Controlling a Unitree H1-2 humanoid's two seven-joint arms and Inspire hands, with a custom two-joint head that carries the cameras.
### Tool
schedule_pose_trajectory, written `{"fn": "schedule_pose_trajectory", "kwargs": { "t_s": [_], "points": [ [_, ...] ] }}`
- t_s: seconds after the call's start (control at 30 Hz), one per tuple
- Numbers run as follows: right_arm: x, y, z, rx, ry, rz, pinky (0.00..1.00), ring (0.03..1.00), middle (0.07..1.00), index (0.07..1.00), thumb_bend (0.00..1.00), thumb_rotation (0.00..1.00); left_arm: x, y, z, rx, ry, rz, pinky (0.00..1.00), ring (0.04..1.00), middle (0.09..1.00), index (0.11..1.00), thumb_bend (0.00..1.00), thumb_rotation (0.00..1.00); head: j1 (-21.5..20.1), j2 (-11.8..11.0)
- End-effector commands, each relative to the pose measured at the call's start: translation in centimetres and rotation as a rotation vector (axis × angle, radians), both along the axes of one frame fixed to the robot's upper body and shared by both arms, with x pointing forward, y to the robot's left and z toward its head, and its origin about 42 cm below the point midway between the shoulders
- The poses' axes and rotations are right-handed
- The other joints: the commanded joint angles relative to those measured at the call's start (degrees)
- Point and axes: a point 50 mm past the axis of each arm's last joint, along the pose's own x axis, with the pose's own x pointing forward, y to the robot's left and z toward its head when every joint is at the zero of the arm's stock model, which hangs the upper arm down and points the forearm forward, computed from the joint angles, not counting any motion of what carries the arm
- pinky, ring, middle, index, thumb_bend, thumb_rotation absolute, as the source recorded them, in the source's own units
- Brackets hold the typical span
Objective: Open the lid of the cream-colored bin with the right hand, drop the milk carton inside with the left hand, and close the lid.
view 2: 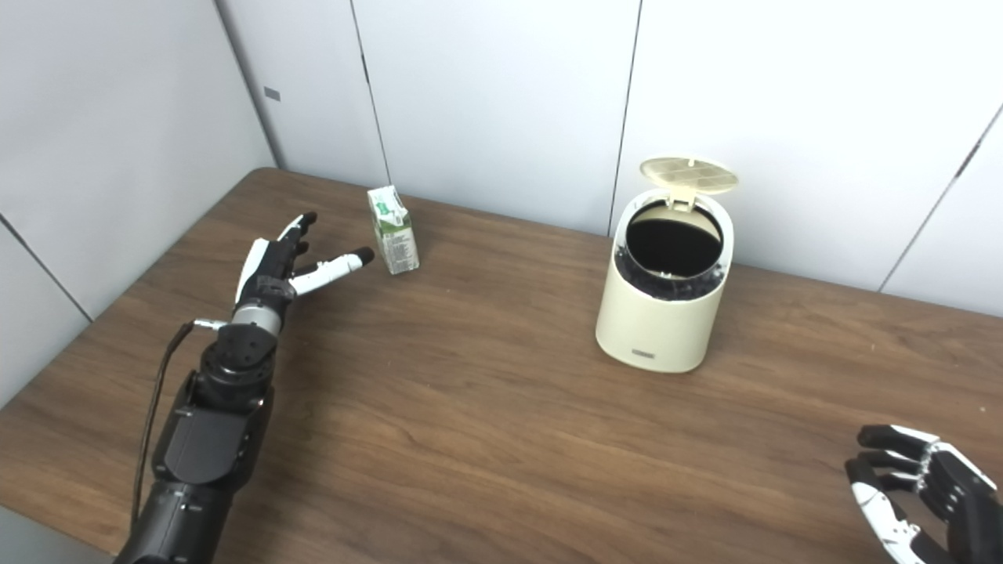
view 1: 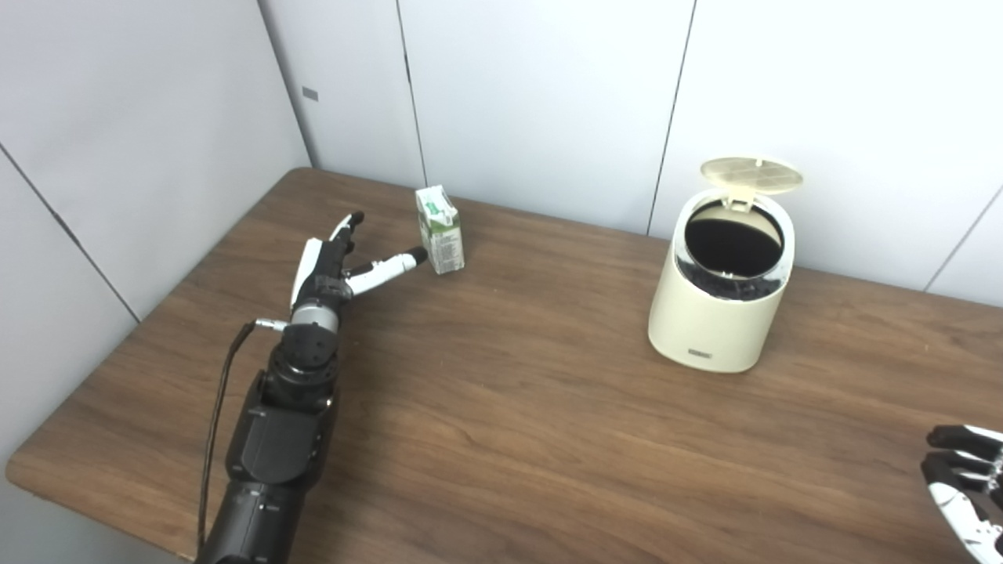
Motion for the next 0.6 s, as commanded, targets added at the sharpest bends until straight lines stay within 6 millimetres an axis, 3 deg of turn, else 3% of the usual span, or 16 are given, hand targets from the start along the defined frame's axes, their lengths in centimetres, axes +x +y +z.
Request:
{"fn": "schedule_pose_trajectory", "kwargs": {
  "t_s": [0.0,0.1,0.17,0.2,0.23,0.27,0.33,0.37,0.43,0.57],
  "points": [
    [0.7,-0.4,1.1,-0.012,-0.06,-0.002,0.46,0.588,0.626,0.588,0.26,0.49,1.3,0.8,2.0,0.026,-0.035,0.011,0.51,0.696,0.779,1.0,1.0,0.38,0.0,0.0],
    [0.7,-0.5,0.9,-0.018,-0.067,-0.002,0.45,0.581,0.619,0.582,0.28,0.53,2.2,1.3,2.7,0.051,-0.022,0.004,0.36,0.502,0.6,1.0,1.0,0.38,0.0,0.0],
    [0.8,-0.6,0.9,-0.027,-0.069,-0.007,0.45,0.58,0.616,0.579,0.28,0.54,2.7,1.7,2.9,0.057,-0.005,-0.015,0.35,0.53,0.612,1.0,1.0,0.41,-0.1,-0.3],
    [0.8,-0.7,0.8,-0.031,-0.075,-0.009,0.45,0.579,0.614,0.578,0.28,0.55,3.0,2.0,3.0,0.047,0.003,-0.023,0.33,0.503,0.589,1.0,1.0,0.41,-0.2,-0.4],
    [0.9,-0.9,0.8,-0.035,-0.079,-0.014,0.45,0.574,0.61,0.575,0.29,0.55,3.2,2.3,3.0,0.039,0.012,-0.03,0.27,0.399,0.502,1.0,1.0,0.4,-0.3,-0.5],
    [0.9,-0.9,0.7,-0.037,-0.081,-0.02,0.44,0.567,0.608,0.572,0.29,0.56,3.4,2.6,3.0,0.048,0.028,-0.042,0.28,0.419,0.559,1.0,1.0,0.39,-0.5,-0.6],
    [0.8,-1.0,0.8,-0.038,-0.079,-0.03,0.43,0.56,0.606,0.569,0.28,0.56,3.7,3.0,3.2,0.068,0.054,-0.065,0.61,0.773,0.843,1.0,1.0,0.43,-0.7,-0.6],
    [0.7,-0.9,0.9,-0.037,-0.075,-0.032,0.43,0.558,0.605,0.568,0.28,0.56,3.9,3.2,3.3,0.076,0.066,-0.075,0.73,0.868,0.917,1.0,1.0,0.43,-0.9,-0.6],
    [0.6,-0.7,1.0,-0.031,-0.071,-0.031,0.43,0.562,0.606,0.568,0.28,0.55,4.4,3.5,3.4,0.089,0.091,-0.099,0.81,0.93,0.973,1.0,1.0,0.44,-1.3,-0.7],
    [0.6,-0.6,0.8,-0.047,-0.08,-0.03,0.42,0.556,0.602,0.564,0.27,0.54,5.4,3.6,3.5,0.112,0.115,-0.135,0.78,0.915,0.959,1.0,1.0,0.44,-2.1,-1.1]
  ]
}}
